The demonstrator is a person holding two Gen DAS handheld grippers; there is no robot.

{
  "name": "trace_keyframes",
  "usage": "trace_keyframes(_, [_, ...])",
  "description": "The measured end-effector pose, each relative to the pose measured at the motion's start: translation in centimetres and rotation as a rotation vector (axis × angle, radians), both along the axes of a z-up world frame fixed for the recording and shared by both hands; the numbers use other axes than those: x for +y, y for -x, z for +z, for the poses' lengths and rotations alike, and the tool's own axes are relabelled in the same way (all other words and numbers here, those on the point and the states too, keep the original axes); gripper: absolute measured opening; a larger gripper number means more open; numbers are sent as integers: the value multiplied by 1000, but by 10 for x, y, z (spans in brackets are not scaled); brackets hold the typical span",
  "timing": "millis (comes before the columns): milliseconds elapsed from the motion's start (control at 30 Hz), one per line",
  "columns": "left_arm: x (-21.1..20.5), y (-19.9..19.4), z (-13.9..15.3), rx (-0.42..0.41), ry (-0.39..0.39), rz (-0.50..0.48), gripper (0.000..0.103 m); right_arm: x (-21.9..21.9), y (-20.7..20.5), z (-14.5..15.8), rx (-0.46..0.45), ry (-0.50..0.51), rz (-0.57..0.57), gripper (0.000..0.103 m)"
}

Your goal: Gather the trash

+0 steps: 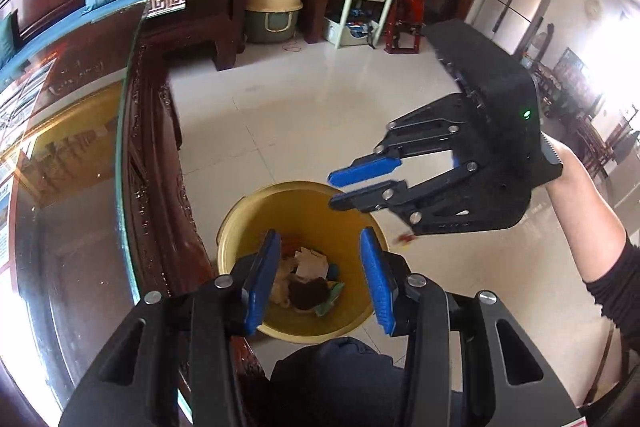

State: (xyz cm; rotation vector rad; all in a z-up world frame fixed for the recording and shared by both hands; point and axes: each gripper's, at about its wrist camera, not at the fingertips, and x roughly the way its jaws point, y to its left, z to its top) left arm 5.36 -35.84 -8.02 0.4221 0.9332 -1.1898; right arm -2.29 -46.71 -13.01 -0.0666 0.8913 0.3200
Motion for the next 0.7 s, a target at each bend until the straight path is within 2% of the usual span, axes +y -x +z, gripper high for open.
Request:
trace_keyframes(67, [2,1,0,-9,12,23,43,-6,5,5,-24,-36,-20,23])
trace_keyframes(100, [4,1,1,-10,17,34,45,-7,7,7,-40,-38,-31,26])
trace_keyframes(133, [4,1,2,-13,22,43,45,-8,9,10,-58,-31,-53,34])
trace_keyframes(200, [6,3,4,-30,31,61,49,-8,11,15,-65,-26,-77,40])
trace_keyframes(333, [10,5,10,-62,56,90,57,-6,15,23,-86,-33,-85,42])
trace_keyframes(467, [19,5,17,-88,84,133,66,3,18,31,-106,-6,-108,50])
trace_keyframes(700, [41,3,37,-146,147,260,84,17,25,46,-147,2,-222,56])
